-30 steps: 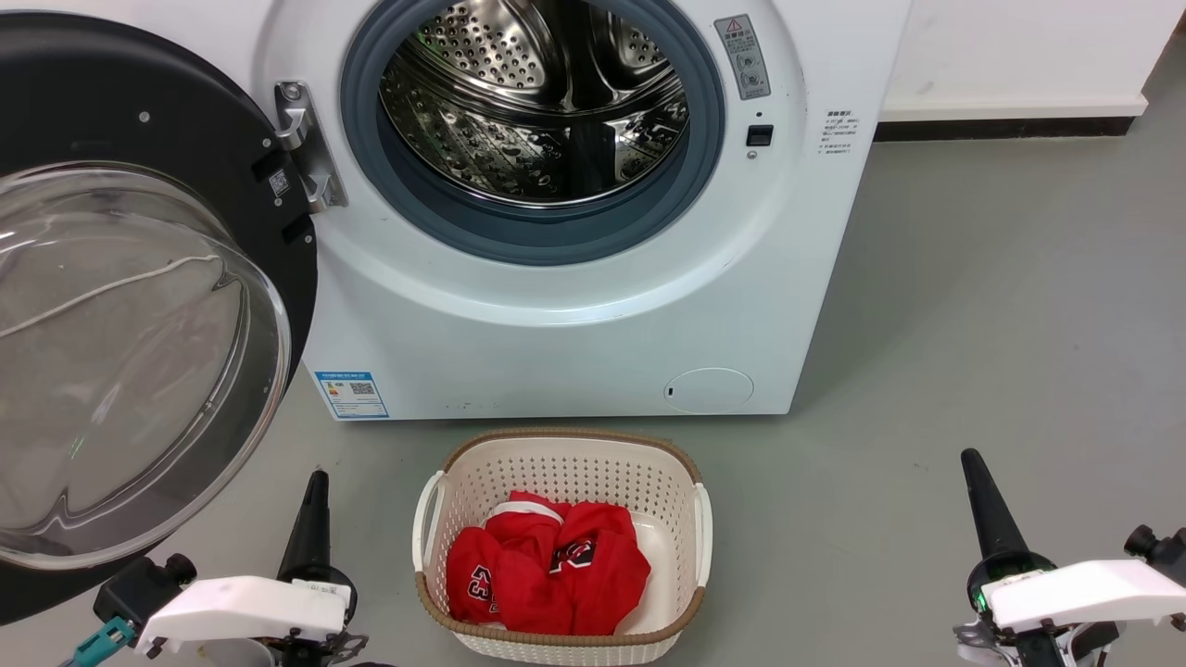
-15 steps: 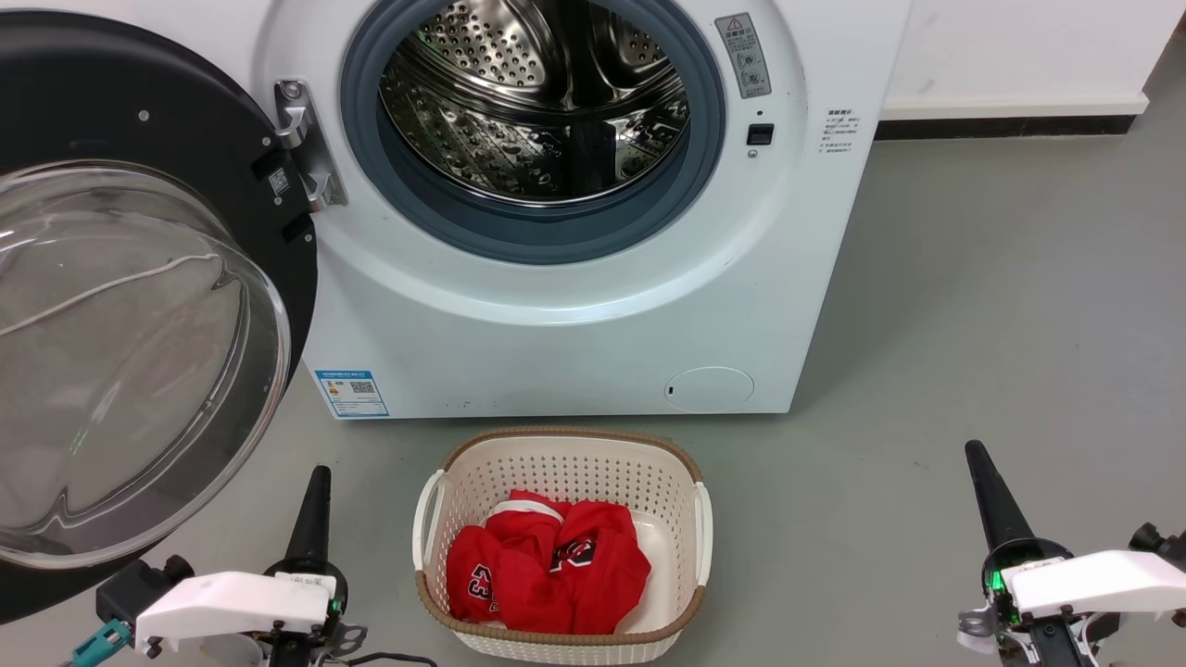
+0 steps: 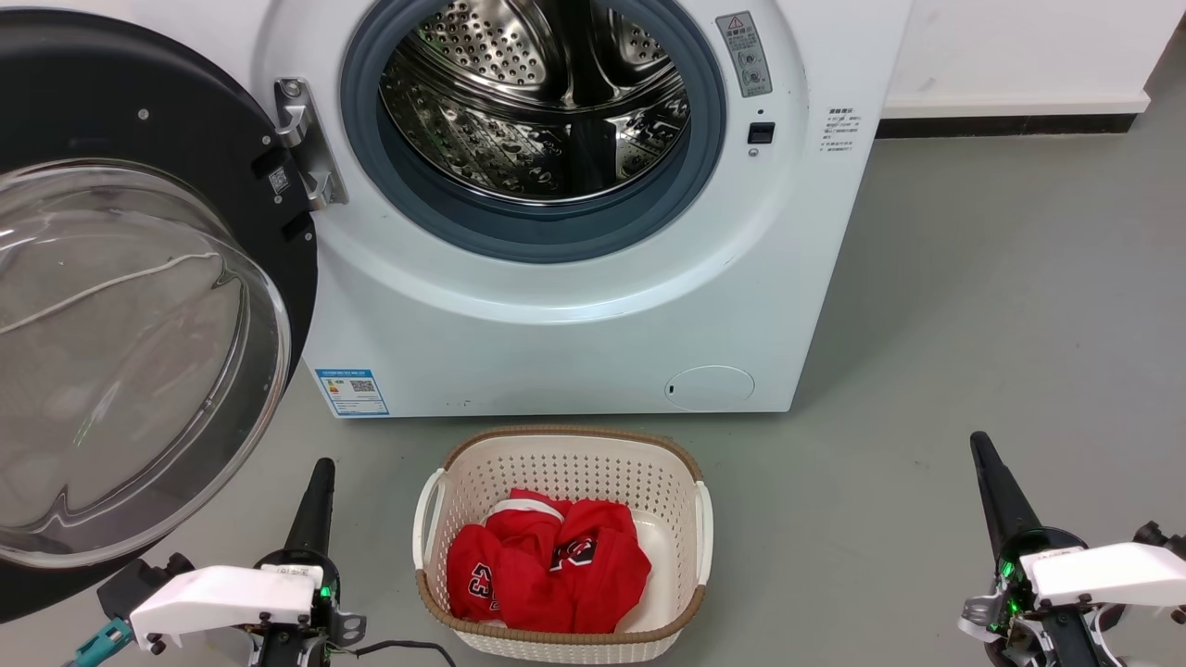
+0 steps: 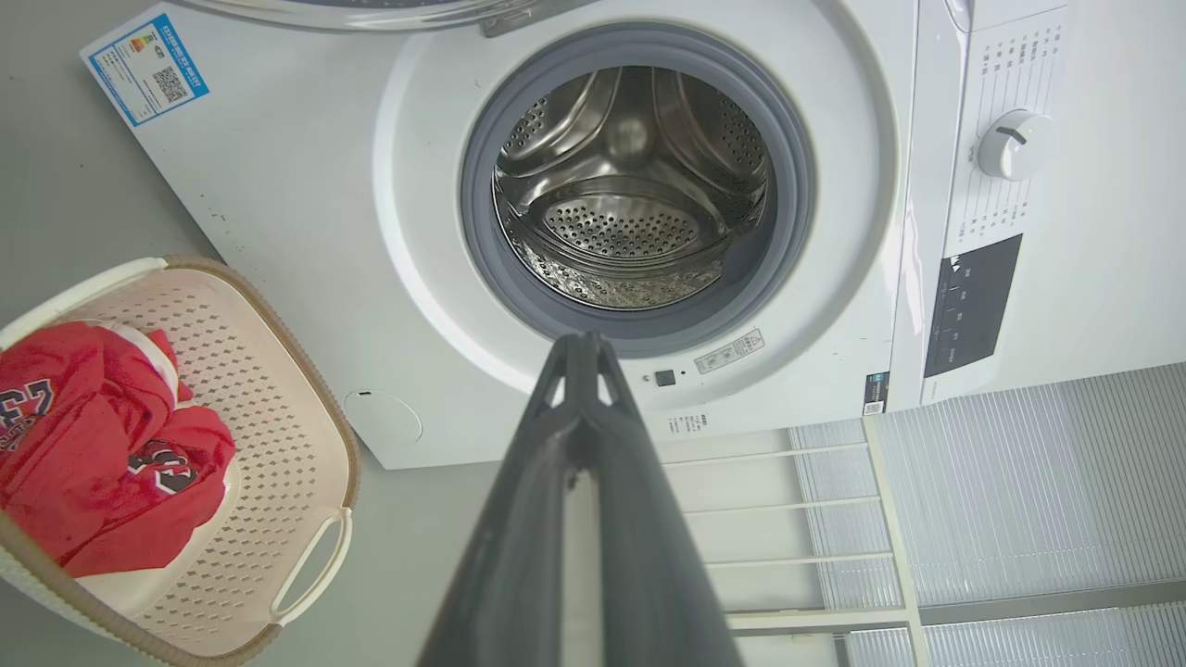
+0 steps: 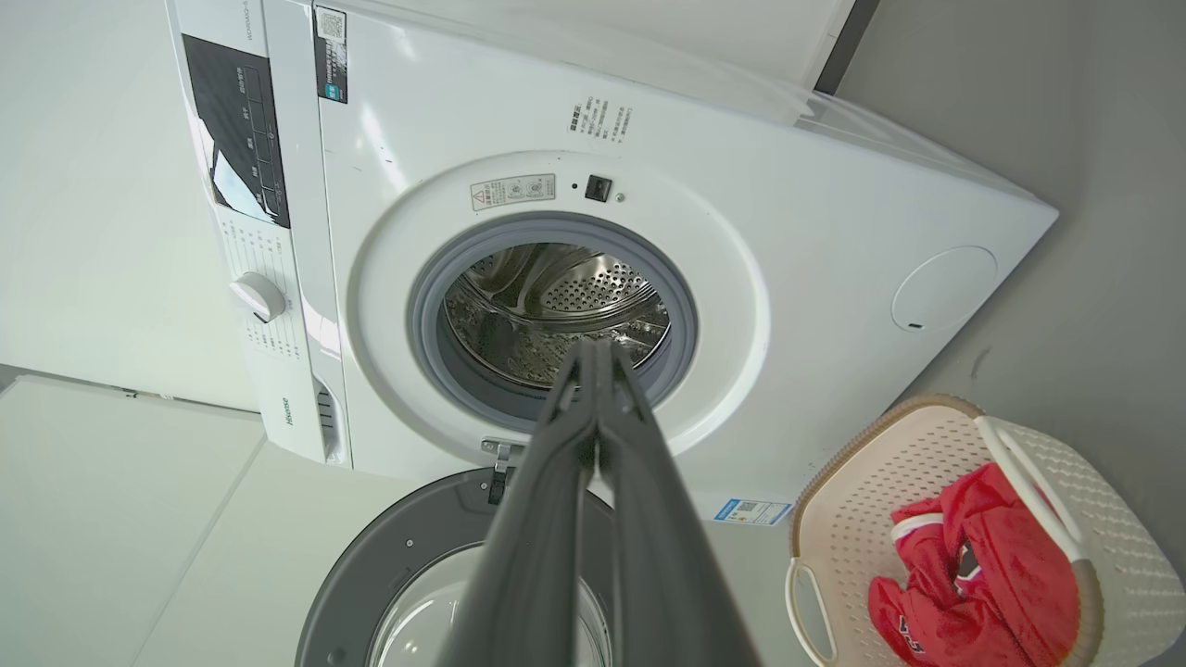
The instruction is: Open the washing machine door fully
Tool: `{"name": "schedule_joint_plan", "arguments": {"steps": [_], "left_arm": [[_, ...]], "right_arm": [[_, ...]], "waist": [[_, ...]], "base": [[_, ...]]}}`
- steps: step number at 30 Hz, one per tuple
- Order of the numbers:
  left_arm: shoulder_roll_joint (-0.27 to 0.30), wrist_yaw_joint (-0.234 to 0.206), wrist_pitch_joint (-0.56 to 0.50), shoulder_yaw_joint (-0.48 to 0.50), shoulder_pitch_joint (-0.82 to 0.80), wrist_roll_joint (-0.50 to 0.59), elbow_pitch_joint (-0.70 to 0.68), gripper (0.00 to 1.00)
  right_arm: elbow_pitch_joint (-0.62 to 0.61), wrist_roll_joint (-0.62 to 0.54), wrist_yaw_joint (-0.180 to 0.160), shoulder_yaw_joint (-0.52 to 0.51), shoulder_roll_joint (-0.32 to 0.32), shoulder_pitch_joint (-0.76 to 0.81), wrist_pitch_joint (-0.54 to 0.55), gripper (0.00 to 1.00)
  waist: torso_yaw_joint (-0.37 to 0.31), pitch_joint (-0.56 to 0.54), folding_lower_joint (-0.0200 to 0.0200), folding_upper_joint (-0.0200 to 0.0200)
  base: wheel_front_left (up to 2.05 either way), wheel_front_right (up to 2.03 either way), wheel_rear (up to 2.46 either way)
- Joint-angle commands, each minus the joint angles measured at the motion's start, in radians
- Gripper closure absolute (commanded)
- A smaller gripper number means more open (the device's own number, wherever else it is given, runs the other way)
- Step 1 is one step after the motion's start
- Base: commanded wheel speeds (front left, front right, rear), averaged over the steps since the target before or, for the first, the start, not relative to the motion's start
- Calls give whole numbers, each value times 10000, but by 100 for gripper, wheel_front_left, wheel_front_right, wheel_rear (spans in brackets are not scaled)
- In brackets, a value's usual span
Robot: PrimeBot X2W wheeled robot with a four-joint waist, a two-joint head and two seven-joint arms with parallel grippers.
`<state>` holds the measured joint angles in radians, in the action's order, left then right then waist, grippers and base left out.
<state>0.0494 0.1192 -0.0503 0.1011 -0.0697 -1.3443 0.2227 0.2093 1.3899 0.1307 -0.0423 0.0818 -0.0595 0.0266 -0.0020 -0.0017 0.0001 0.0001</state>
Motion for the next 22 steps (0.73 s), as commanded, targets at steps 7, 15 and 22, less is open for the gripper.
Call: {"name": "schedule_joint_plan", "arguments": {"steps": [7,15,22], "left_arm": [[18,73,-177,57,-270,-708,40,100],[16,90,-323,86,-319,-1275,100,100],[15,114,-463,116,-384,-1885,164,100]], "right_arm": [[72,686,1,-98,17,-292,155,100],[146,1224,1,-165,-1,-347,267,100],[239,1803,1,-244,-21,-431,412,100]], "waist": [[4,10,-1,-1],[8,20,-1,-1],[13,32,-1,-1]], "base": [[0,0,0],[0,0,0],[0,0,0]]}}
